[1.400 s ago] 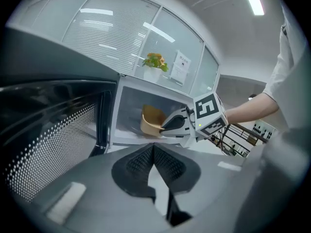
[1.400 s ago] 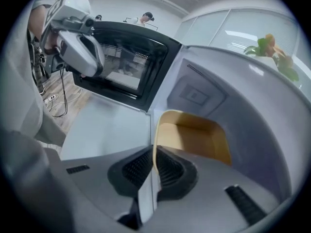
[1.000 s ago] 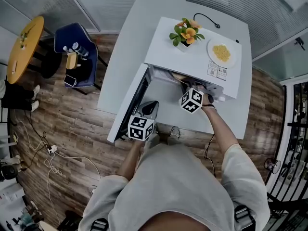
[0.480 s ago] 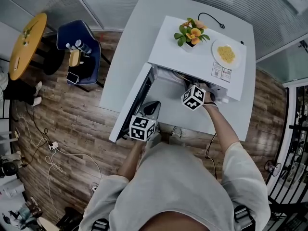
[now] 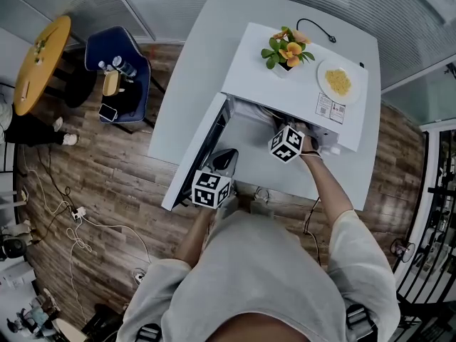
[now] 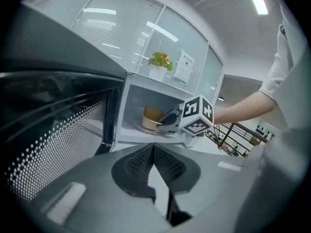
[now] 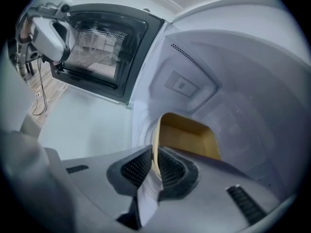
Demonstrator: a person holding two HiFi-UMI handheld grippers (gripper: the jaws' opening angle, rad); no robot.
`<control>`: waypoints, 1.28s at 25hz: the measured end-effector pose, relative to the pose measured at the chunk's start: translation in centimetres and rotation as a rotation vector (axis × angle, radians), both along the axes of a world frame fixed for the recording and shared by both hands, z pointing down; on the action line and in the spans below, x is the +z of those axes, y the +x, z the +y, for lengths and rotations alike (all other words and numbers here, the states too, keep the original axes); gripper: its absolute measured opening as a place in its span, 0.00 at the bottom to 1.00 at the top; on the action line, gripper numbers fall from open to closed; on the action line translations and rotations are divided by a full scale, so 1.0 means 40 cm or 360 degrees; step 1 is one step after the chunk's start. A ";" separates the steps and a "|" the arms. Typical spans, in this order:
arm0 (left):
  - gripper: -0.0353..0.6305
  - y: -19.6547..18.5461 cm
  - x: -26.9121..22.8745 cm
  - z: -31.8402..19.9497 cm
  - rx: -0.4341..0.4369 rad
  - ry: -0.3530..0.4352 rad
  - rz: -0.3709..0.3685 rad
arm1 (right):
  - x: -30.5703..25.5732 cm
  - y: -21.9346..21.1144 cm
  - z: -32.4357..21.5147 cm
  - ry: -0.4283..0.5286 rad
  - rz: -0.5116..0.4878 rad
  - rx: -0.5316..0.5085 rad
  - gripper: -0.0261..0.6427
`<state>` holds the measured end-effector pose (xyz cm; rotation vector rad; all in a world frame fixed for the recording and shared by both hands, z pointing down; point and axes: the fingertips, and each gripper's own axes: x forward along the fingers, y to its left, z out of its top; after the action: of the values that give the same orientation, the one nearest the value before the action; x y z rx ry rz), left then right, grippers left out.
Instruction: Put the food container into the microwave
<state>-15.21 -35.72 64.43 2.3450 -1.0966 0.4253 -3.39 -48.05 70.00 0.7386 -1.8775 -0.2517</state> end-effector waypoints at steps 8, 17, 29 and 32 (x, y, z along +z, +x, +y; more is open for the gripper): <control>0.07 0.000 -0.001 -0.001 0.0000 -0.0001 -0.0003 | 0.001 -0.007 0.005 -0.0023 -0.0056 -0.0006 0.19; 0.07 0.007 -0.004 0.008 0.0020 0.0009 -0.0008 | -0.021 -0.013 0.021 0.0074 -0.0034 -0.0024 0.25; 0.07 0.034 -0.024 0.023 0.0070 0.0047 -0.0001 | -0.074 -0.003 0.091 0.0176 -0.0097 0.0019 0.08; 0.07 0.047 -0.028 0.028 0.0094 0.0058 -0.0001 | -0.078 0.007 0.119 0.0123 -0.0156 0.0073 0.06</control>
<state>-13.33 -34.59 63.33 2.4140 -1.0462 0.4311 -3.11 -43.29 66.90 0.8590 -1.9499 -0.2640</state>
